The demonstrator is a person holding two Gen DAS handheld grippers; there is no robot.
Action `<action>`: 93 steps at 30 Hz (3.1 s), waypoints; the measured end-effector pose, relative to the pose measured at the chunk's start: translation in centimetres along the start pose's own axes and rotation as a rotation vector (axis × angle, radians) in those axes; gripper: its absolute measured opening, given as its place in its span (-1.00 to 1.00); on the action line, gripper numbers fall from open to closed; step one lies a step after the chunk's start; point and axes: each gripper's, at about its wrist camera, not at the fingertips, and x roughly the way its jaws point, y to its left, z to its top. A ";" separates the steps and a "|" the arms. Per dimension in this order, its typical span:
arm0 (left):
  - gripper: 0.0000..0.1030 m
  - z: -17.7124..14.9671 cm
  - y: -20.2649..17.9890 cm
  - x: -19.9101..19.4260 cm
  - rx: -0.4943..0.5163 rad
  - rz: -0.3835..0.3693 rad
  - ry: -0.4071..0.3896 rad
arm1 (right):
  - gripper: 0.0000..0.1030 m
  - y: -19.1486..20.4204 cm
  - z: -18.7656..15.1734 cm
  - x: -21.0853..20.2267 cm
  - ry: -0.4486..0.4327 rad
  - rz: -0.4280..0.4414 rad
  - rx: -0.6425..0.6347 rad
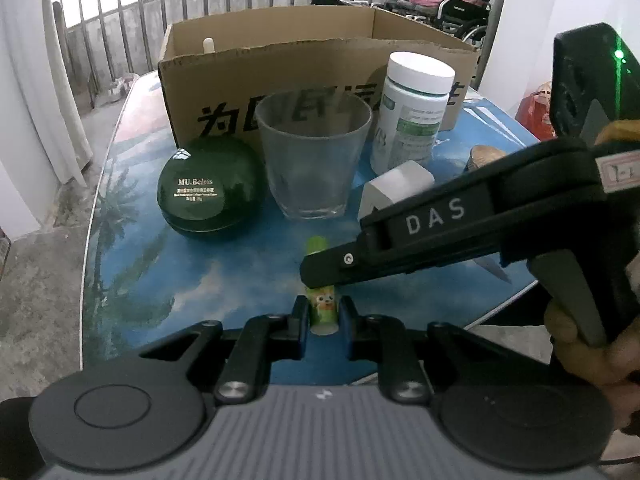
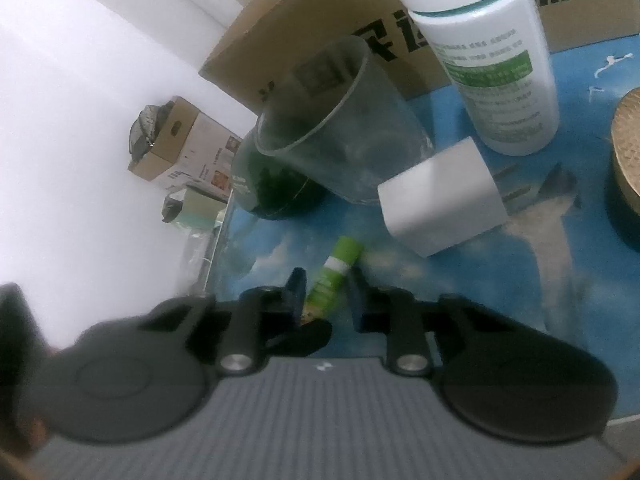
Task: Organize rigid objects
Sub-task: 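Close the right gripper on the green lip balm tube, then carry the lip balm tube into the cardboard box and open the right gripper, then move the right gripper back over the table to the white charger plug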
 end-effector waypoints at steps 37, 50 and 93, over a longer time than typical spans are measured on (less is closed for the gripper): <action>-0.66 22.7 4.5 7.2 -0.114 -0.201 0.024 | -0.63 0.2 25.8 -3.6 0.032 -0.043 -0.069; -0.12 23.4 5.1 8.9 -0.134 -0.191 0.073 | -0.47 -5.2 27.7 0.6 0.138 -0.062 0.063; -0.39 2.9 -4.1 3.4 0.085 -0.132 -0.076 | -0.09 1.2 0.9 -5.9 -0.148 -0.208 -0.258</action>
